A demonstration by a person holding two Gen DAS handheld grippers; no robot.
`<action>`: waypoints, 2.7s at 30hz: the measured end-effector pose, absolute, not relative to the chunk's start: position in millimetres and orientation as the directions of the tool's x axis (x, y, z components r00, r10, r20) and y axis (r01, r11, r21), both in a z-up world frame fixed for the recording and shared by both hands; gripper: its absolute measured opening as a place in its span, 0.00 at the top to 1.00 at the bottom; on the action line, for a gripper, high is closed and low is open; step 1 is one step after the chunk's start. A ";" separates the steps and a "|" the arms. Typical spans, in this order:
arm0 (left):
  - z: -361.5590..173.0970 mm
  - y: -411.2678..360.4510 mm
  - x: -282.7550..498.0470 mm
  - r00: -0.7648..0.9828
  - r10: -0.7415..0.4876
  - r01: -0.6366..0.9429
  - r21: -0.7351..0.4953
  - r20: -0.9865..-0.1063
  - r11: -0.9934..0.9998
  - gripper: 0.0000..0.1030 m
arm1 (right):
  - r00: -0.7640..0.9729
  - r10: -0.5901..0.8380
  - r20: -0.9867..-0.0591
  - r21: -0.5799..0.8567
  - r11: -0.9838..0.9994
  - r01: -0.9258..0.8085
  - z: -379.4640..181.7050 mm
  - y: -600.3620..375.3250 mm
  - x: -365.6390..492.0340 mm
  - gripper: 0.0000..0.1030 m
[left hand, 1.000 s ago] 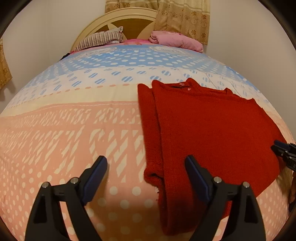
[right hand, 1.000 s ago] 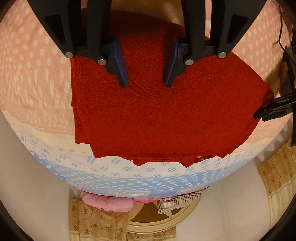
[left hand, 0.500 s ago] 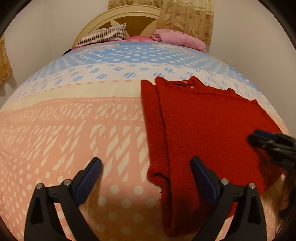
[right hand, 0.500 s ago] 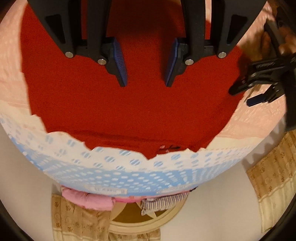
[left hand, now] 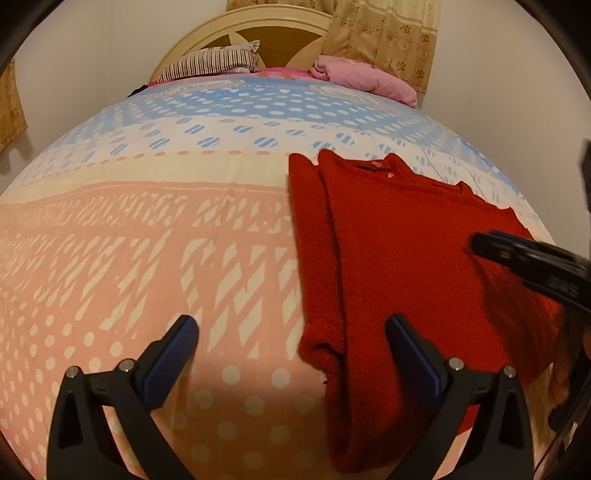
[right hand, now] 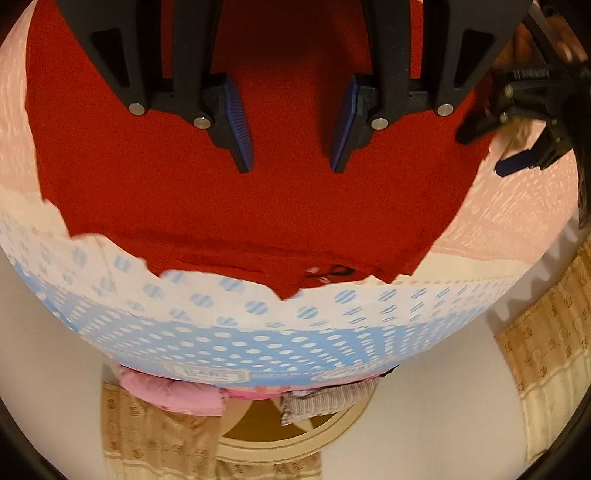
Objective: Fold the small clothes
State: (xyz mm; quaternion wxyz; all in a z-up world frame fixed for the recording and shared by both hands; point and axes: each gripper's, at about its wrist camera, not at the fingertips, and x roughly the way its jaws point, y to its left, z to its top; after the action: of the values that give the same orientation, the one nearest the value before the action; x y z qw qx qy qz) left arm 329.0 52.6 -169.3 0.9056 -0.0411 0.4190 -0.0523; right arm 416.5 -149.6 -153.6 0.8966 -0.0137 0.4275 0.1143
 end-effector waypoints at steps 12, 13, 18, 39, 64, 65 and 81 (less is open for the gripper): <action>-172.8 55.2 332.2 0.627 -0.150 0.055 -0.149 -0.764 0.987 0.00 | 0.605 0.195 -0.772 0.110 0.978 -0.175 -178.6 -147.9 453.5 0.52; -173.2 55.0 332.3 0.626 -0.150 0.055 -0.149 -0.765 0.987 0.00 | 0.607 0.192 -0.771 0.106 0.979 -0.175 -178.3 -147.2 452.6 0.52; -174.3 56.5 333.5 0.621 -0.161 0.054 -0.164 -0.767 0.985 0.00 | 0.608 0.182 -0.772 0.094 0.980 -0.174 -178.0 -146.2 452.7 0.50; -170.5 64.7 328.5 0.618 -0.196 0.054 -0.207 -0.761 0.977 0.00 | 0.675 0.265 -0.689 0.099 0.957 -0.274 -153.5 -160.2 327.4 0.43; -142.9 73.0 370.1 0.601 -0.337 0.200 -0.272 -0.725 0.941 0.00 | 0.708 0.247 -0.661 -0.229 0.833 -0.504 -153.4 -55.2 262.6 0.43; -144.7 71.6 373.2 0.591 -0.351 0.206 -0.285 -0.726 0.936 0.00 | 0.708 0.244 -0.663 -0.240 0.827 -0.509 -154.0 -50.0 262.9 0.43; -164.1 63.4 417.0 0.540 -0.429 0.229 -0.364 -0.724 0.903 0.13 | 0.721 0.175 -0.671 -0.343 0.789 -0.510 -164.8 -8.0 281.8 0.43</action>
State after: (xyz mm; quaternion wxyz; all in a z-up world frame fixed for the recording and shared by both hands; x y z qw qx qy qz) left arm 417.0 63.4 -164.1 0.8702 -0.1133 0.4407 -0.1888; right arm 281.8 -8.0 -164.8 0.8899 -0.2618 0.3203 0.1924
